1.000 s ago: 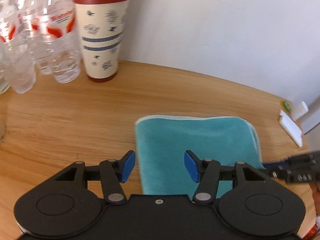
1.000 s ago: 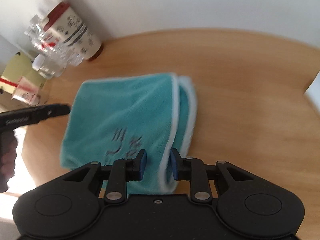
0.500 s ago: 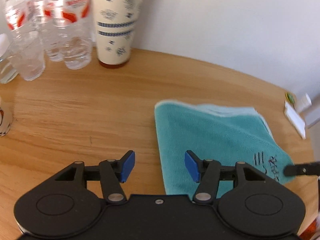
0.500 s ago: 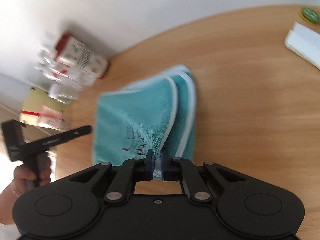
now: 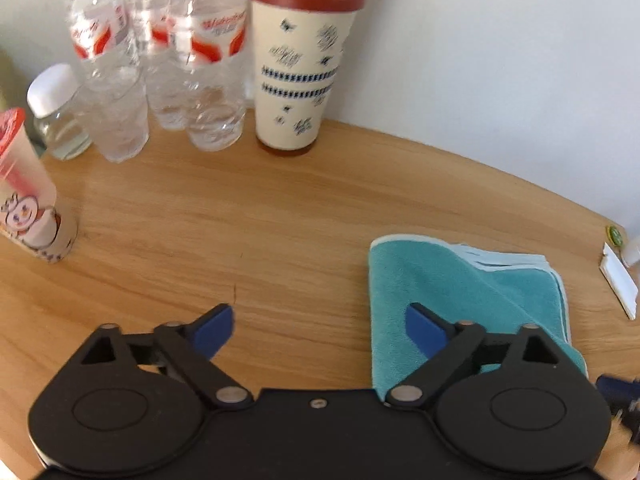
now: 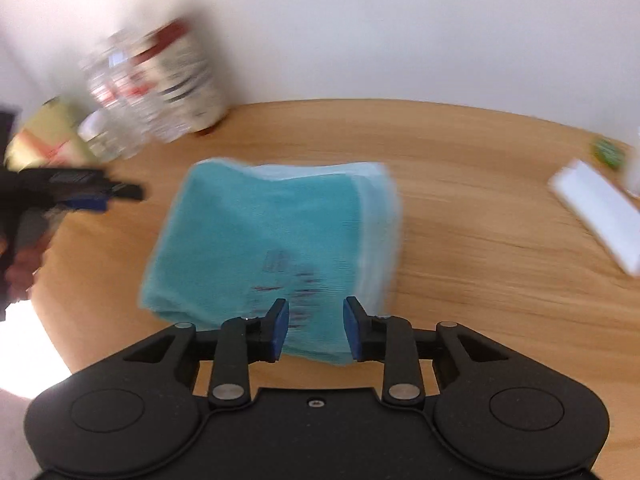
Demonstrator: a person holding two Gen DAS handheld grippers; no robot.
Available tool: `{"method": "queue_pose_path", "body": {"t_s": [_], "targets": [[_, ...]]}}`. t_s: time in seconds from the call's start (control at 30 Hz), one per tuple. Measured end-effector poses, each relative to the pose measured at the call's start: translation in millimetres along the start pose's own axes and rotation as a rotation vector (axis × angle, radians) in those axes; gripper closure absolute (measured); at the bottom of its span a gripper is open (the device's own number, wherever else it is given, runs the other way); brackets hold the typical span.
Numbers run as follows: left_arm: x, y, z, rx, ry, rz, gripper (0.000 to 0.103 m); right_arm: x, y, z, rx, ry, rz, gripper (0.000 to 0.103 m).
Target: Fold towel
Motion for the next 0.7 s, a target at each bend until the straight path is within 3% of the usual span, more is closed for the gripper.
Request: {"method": "queue_pose_path", "body": {"t_s": [0.1,0.2,0.23,0.27,0.3,0.43,0.6,0.7], "targets": [[-2,0,1,0.006,-0.018,0.006,0.005,2,-25,35,0.039,-0.074,-0.031,0.065],[-2,-1,0,0.014,-0.017,0.014,0.004,8,-28,46,0.01,-0.025,-0.031,0.065],[-2,-2,1,0.014,-0.017,0.017,0.003,8,-28,48,-0.001,-0.028,-0.037,0.067],[-1,-3,2,0.017,-0.017,0.019,0.003,7,-27,56,-0.023,-0.065,-0.037,0.079],[0,-4,3,0.021,-0.018,0.019,0.003,7,-25,62,-0.039,-0.095,-0.037,0.08],[3,-5,4,0.021,-0.02,0.021,0.003,5,-15,57,-0.037,-0.146,0.077,0.086],[7,0,11,0.009,-0.025,0.039,0.003,-6,-20,58,-0.061,-0.169,0.088,0.086],[9,11,11,-0.007,-0.01,0.071,0.003,3,-17,37,-0.064,-0.111,0.094,0.082]]}}
Point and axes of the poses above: each gripper's, at about its wrist camera, not at the fingertips, and z roughly the way its jaws point, y to its right, x to its top, the point moved 3 cm from there along z, roughly the way its jaws point, and after that the axes turned 3 degrees about x, right-handed, at the moved point
